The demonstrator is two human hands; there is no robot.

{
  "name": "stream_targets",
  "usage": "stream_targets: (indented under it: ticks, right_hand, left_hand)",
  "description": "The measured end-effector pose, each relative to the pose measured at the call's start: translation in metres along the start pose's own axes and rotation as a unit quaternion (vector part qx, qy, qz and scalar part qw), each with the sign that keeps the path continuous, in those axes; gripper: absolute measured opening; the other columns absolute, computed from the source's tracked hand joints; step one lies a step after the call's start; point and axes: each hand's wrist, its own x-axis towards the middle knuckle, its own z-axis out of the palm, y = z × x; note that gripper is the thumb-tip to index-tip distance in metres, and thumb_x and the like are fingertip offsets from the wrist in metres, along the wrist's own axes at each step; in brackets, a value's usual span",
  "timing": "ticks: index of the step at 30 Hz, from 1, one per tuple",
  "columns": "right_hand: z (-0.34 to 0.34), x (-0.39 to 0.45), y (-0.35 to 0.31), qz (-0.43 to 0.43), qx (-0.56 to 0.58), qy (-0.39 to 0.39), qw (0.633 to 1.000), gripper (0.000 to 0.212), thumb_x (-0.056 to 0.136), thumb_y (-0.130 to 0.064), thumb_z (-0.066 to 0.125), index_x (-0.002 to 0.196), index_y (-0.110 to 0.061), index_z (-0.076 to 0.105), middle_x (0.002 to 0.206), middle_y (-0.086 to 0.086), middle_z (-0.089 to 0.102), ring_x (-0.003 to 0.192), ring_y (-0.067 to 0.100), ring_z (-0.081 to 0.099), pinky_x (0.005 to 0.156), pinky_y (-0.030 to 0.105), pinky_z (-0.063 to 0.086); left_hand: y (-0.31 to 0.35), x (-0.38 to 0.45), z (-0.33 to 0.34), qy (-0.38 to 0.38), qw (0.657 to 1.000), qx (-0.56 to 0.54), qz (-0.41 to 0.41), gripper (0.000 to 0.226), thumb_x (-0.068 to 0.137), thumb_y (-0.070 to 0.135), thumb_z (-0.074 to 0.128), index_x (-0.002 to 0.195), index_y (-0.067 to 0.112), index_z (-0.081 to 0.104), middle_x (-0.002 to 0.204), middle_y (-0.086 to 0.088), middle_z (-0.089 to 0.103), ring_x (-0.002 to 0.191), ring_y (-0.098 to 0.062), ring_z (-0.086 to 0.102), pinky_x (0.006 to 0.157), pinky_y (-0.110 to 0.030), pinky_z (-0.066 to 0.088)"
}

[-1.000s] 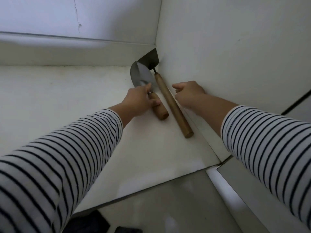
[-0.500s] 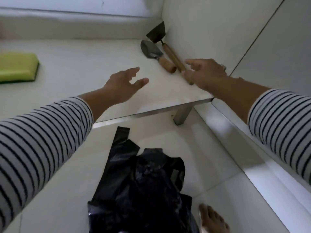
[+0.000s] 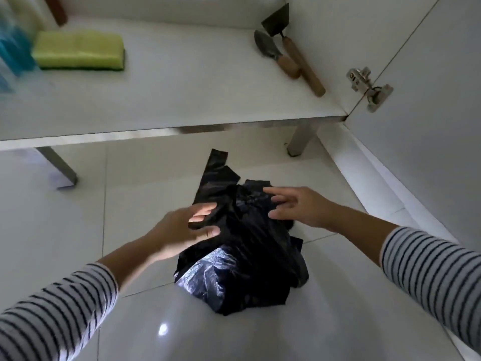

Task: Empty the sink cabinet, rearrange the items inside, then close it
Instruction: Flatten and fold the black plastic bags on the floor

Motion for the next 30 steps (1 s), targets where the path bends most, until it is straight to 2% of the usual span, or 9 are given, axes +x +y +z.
stream_targets:
  ticks: [4, 7, 10, 13, 17, 20, 23, 27, 30]
  right_hand:
    - [0.027, -0.003, 0.018, -0.038, 0.009, -0.072, 0.997, 0.068, 0.08, -0.023, 0.073, 0.137, -0.039, 0.041, 0.14, 0.003, 0.048, 0.117, 0.012, 0.055, 0.09, 0.018, 0.046]
    - [0.04, -0.005, 0.038, -0.063, 0.015, -0.095, 0.993, 0.068, 0.078, -0.022, 0.074, 0.134, -0.043, 0.042, 0.138, -0.001, 0.049, 0.114, 0.011, 0.057, 0.094, 0.023, 0.047]
    - [0.047, -0.004, 0.055, -0.078, 0.02, -0.091, 0.993, 0.069, 0.076, -0.024, 0.076, 0.133, -0.044, 0.043, 0.134, -0.001, 0.052, 0.109, 0.01, 0.059, 0.096, 0.026, 0.048]
    - [0.051, -0.003, 0.063, -0.095, 0.034, -0.091, 0.991, 0.073, 0.075, -0.024, 0.077, 0.136, -0.04, 0.041, 0.131, 0.0, 0.054, 0.108, 0.01, 0.059, 0.097, 0.028, 0.047]
    - [0.064, -0.001, 0.059, -0.164, 0.077, -0.098, 0.979, 0.079, 0.074, -0.017, 0.078, 0.139, -0.036, 0.037, 0.127, 0.002, 0.059, 0.108, 0.008, 0.06, 0.095, 0.021, 0.047]
    - [0.068, -0.002, 0.056, -0.219, 0.134, -0.095, 0.962, 0.083, 0.073, -0.012, 0.079, 0.135, -0.044, 0.035, 0.12, 0.002, 0.064, 0.103, 0.01, 0.064, 0.094, 0.025, 0.05]
    - [0.063, -0.008, 0.054, -0.281, 0.135, -0.071, 0.948, 0.082, 0.076, -0.006, 0.074, 0.128, -0.055, 0.034, 0.112, -0.005, 0.067, 0.099, 0.008, 0.066, 0.092, 0.024, 0.05]
    - [0.046, -0.014, 0.046, -0.341, 0.12, -0.056, 0.931, 0.079, 0.08, 0.002, 0.067, 0.13, -0.051, 0.037, 0.113, -0.013, 0.066, 0.1, 0.012, 0.066, 0.09, 0.021, 0.05]
    - [0.03, -0.016, 0.03, -0.389, 0.076, -0.052, 0.917, 0.068, 0.081, -0.001, 0.067, 0.127, -0.046, 0.045, 0.121, -0.037, 0.053, 0.119, 0.009, 0.053, 0.092, 0.011, 0.044]
  left_hand:
    - [-0.006, -0.015, 0.035, -0.008, 1.0, -0.004, -0.015, 0.079, 0.053, 0.058, 0.075, 0.123, 0.06, 0.039, 0.128, 0.023, 0.051, 0.118, 0.004, 0.046, 0.098, -0.022, 0.039]
    - [0.001, -0.013, 0.055, 0.028, 1.0, -0.004, -0.001, 0.074, 0.065, 0.035, 0.082, 0.122, 0.061, 0.041, 0.118, 0.028, 0.056, 0.111, 0.013, 0.05, 0.094, -0.01, 0.037]
    - [0.007, -0.016, 0.065, 0.073, 0.997, 0.01, -0.008, 0.069, 0.068, 0.029, 0.081, 0.118, 0.061, 0.045, 0.104, 0.032, 0.057, 0.099, 0.024, 0.048, 0.084, -0.001, 0.036]
    - [0.018, -0.02, 0.072, 0.137, 0.989, 0.056, -0.015, 0.058, 0.073, 0.025, 0.077, 0.11, 0.06, 0.049, 0.093, 0.026, 0.061, 0.087, 0.017, 0.055, 0.071, 0.001, 0.038]
    - [0.033, -0.032, 0.075, 0.21, 0.975, 0.066, -0.024, 0.05, 0.075, 0.022, 0.075, 0.107, 0.054, 0.055, 0.087, 0.019, 0.066, 0.083, 0.01, 0.058, 0.07, -0.002, 0.037]
    - [0.047, -0.037, 0.068, 0.274, 0.96, 0.04, -0.03, 0.045, 0.078, 0.022, 0.073, 0.109, 0.048, 0.056, 0.089, 0.019, 0.066, 0.083, 0.008, 0.061, 0.076, -0.011, 0.041]
    - [0.066, -0.038, 0.052, 0.339, 0.94, 0.013, -0.035, 0.047, 0.08, 0.02, 0.07, 0.119, 0.041, 0.052, 0.094, 0.008, 0.068, 0.084, 0.001, 0.064, 0.08, -0.021, 0.05]
    - [0.096, -0.046, 0.025, 0.388, 0.921, -0.019, -0.02, 0.058, 0.081, 0.012, 0.07, 0.129, 0.033, 0.046, 0.089, -0.006, 0.068, 0.08, -0.005, 0.064, 0.079, -0.019, 0.048]
    - [0.115, -0.051, 0.004, 0.409, 0.912, -0.033, 0.005, 0.046, 0.082, 0.006, 0.067, 0.118, 0.028, 0.05, 0.081, -0.002, 0.069, 0.072, -0.001, 0.065, 0.071, -0.014, 0.046]
